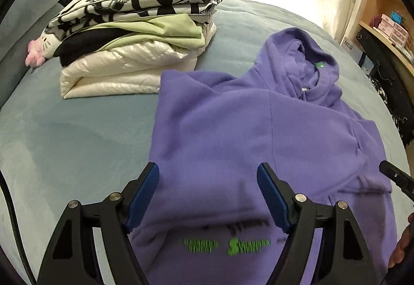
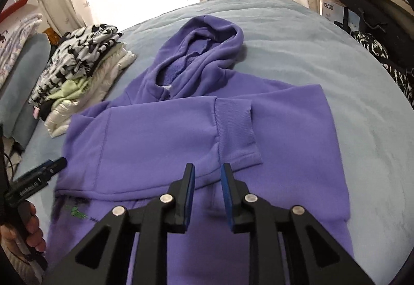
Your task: Fold large clothes
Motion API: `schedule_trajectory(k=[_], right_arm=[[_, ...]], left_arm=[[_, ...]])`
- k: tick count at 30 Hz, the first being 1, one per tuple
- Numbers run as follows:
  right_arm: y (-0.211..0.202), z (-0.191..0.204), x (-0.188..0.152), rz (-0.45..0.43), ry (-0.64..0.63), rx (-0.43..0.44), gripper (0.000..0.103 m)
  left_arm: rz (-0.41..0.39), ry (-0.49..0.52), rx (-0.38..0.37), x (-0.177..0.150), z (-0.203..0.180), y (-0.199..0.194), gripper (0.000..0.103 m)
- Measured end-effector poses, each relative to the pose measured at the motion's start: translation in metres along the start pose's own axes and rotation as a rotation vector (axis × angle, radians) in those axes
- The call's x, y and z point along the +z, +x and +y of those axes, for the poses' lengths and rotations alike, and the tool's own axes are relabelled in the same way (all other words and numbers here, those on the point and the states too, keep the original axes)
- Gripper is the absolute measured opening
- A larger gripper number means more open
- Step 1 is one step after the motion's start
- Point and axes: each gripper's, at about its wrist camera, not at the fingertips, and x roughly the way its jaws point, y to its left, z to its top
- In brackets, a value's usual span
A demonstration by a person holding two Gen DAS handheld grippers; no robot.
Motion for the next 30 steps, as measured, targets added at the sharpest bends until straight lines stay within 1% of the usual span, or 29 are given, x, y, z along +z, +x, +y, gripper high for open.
schedule_trajectory(k=[4,7,12,18,19,20,22,25,30], right_arm=[[-0.025,0.007,-0.008,-0.019,-0.005,0.012,0.021],[-0.043,0.013,-0.015,-0.029,-0.009,0.016,0.021],[-0.075,0.018,-0.028,-0.053,-0.009,0.029,0.021],[-0.115,0.022,-0.047,-0.090,-0.020,0.042,0.022],[-0.121,0.022,-0.051,-0.094,-0.021,0.047,0.025],[-0.126,0.022,-0.054,-0.098,-0.020,0.047,0.031],[-0.139,0.021,-0.061,-0.114,-0.018,0.047,0.036],[-0.155,0.018,-0.072,-0.132,-0.017,0.050,0.039],[-0.182,0.012,-0.094,-0.156,-0.020,0.059,0.040]], left_arm=[[-0.010,-0.006,-0.012,-0.010,0.002,-0.027,0.076],[-0.031,0.003,-0.010,-0.020,0.002,-0.054,0.076],[-0.070,0.040,0.018,-0.037,-0.001,-0.101,0.076],[-0.103,0.036,0.003,-0.055,0.003,-0.145,0.076],[-0.108,0.035,0.003,-0.059,0.005,-0.152,0.076],[-0.111,0.036,0.003,-0.063,0.006,-0.158,0.076],[-0.115,0.037,0.002,-0.071,0.008,-0.170,0.076],[-0.120,0.035,-0.003,-0.082,0.014,-0.183,0.076],[-0.120,0.011,-0.010,-0.110,0.035,-0.205,0.077]])
